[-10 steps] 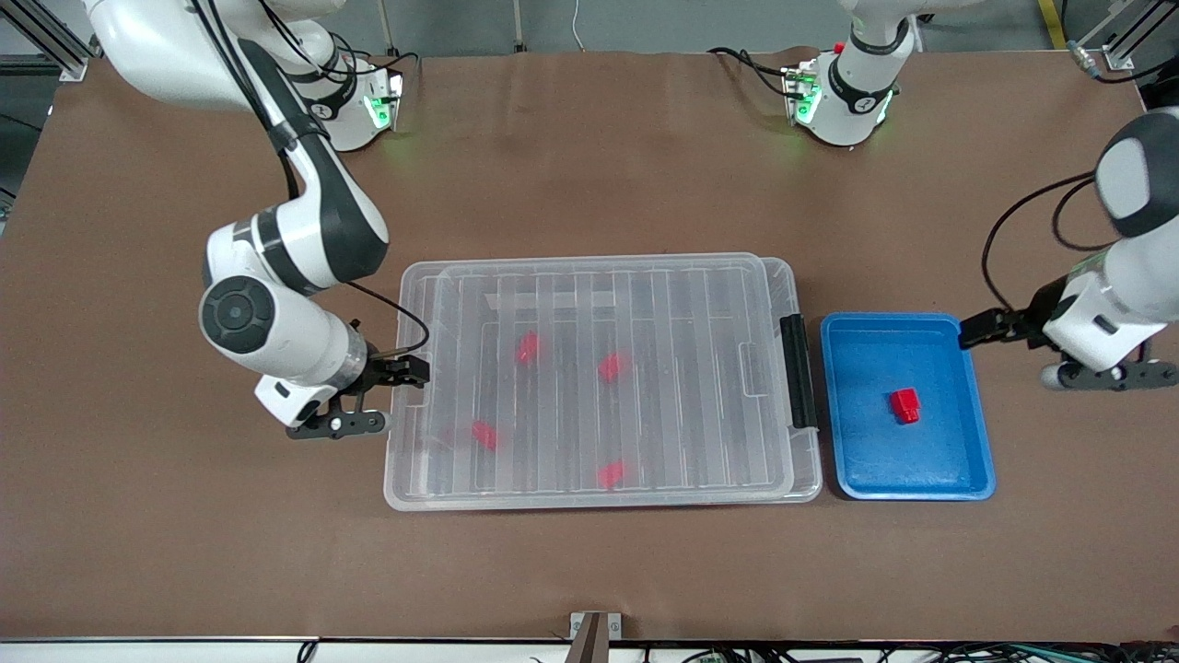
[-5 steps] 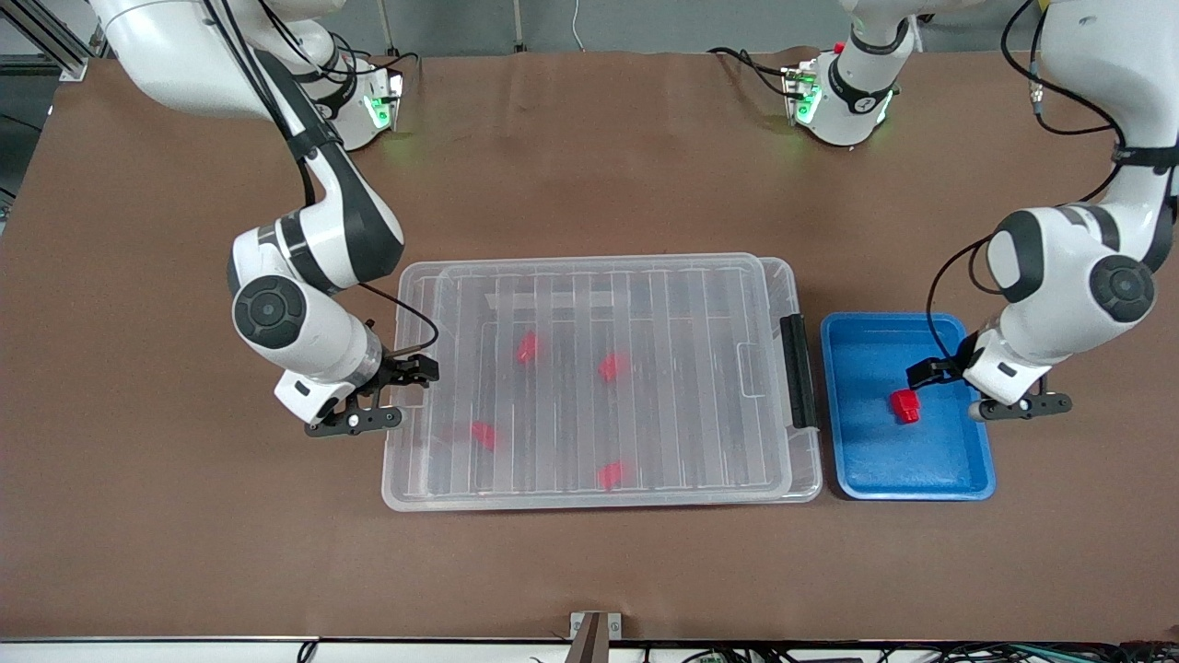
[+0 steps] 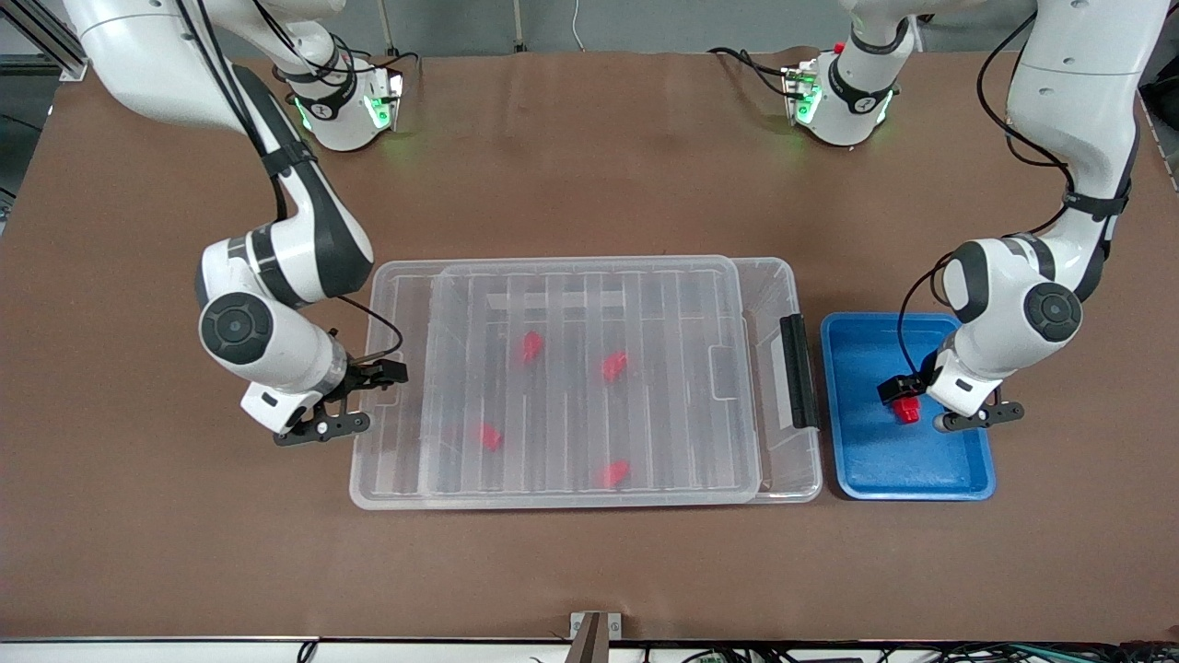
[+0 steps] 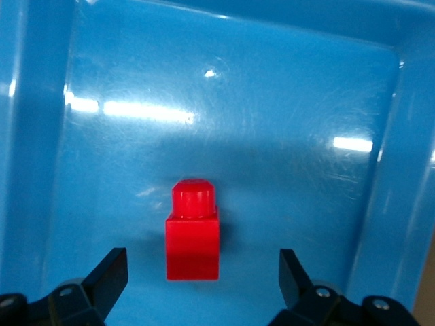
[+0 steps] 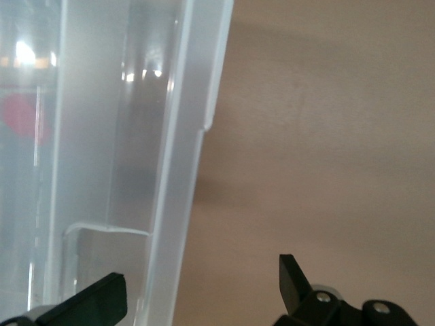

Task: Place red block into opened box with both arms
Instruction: 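Slide the clear lid aside off the box with the right gripper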

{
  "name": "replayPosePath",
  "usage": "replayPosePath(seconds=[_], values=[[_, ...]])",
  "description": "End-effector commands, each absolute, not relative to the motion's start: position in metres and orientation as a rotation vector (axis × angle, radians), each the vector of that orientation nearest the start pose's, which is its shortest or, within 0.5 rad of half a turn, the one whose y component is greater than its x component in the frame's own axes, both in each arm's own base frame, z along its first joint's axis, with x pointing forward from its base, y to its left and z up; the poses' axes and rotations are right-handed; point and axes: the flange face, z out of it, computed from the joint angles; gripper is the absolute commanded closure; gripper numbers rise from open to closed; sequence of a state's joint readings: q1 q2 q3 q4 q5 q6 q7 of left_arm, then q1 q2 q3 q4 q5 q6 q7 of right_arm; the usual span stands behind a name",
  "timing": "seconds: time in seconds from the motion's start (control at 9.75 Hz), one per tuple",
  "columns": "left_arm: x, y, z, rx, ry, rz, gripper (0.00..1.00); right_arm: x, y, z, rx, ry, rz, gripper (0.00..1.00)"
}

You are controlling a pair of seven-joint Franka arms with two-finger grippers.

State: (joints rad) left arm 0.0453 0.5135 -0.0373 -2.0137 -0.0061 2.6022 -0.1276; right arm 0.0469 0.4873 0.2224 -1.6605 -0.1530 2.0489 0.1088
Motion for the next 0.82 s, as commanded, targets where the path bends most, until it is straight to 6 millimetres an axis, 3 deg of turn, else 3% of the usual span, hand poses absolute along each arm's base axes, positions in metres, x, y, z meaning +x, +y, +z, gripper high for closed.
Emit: replayPosePath(seconds=[0.0, 0.31, 0.51, 0.62, 0.72], values=[[0.608, 0.007, 0.169, -3.141, -0.229, -0.118, 0.03, 0.628, 0.111, 0.329, -3.185, -0.433, 0.169, 0.00], [0.603, 0.010, 0.158, -3.138, -0.226, -0.087, 0.08, 0.629, 0.067, 0.341, -3.173, -0.500, 0.221, 0.00], [0.604, 0.011, 0.158, -3.138, -0.222, -0.090, 0.87, 0.630, 0.055, 0.347, -3.168, -0.529, 0.221, 0.00], [0.605, 0.013, 0.161, -3.138, -0.214, -0.090, 1.00, 0.631, 0.053, 0.348, -3.168, -0.526, 0.218, 0.00], [0.605, 0.012, 0.162, -3.138, -0.214, -0.090, 1.00, 0.632, 0.054, 0.350, -3.167, -0.525, 0.218, 0.00]])
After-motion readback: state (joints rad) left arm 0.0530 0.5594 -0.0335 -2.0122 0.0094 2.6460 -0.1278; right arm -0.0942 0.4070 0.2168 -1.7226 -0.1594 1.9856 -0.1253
